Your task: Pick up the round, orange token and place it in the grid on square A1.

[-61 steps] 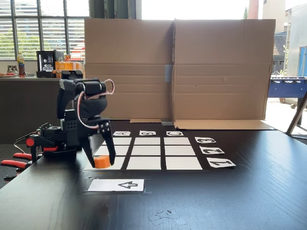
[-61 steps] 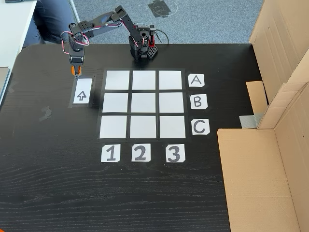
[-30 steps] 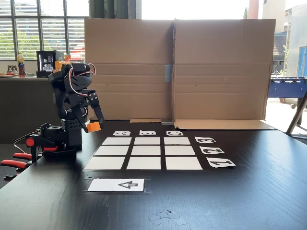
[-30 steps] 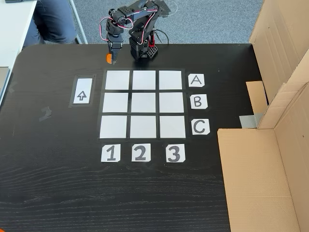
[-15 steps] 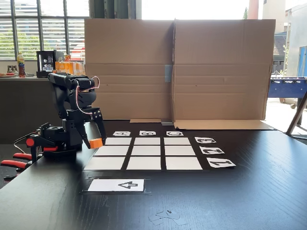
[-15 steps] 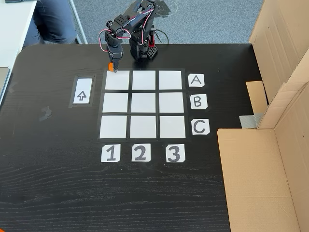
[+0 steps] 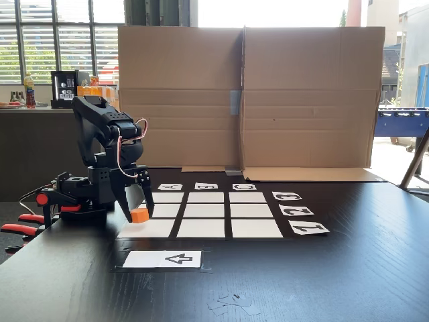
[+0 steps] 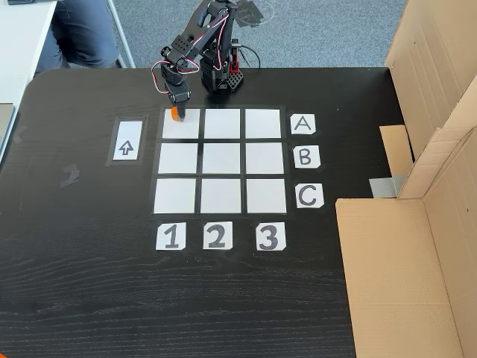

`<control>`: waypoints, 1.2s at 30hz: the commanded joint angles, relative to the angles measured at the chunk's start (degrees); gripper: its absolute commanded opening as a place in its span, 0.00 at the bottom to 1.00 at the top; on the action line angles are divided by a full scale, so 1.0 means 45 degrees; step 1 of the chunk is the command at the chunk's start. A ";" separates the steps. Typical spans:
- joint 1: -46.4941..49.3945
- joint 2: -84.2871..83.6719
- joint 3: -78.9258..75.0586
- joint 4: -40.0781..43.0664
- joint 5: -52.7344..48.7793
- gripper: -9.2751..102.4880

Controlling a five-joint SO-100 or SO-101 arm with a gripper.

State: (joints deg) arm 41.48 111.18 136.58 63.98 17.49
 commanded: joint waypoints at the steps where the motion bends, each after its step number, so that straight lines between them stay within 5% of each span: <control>1: -0.0215 -0.0215 -0.0215 -0.0215 0.0078 0.15; 27: -0.0254 -0.0996 -0.0254 -0.0605 0.0098 0.17; 36: -0.0234 -0.0996 -0.0176 -0.0645 0.0098 0.26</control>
State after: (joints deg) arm 40.34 106.79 136.49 61.61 17.49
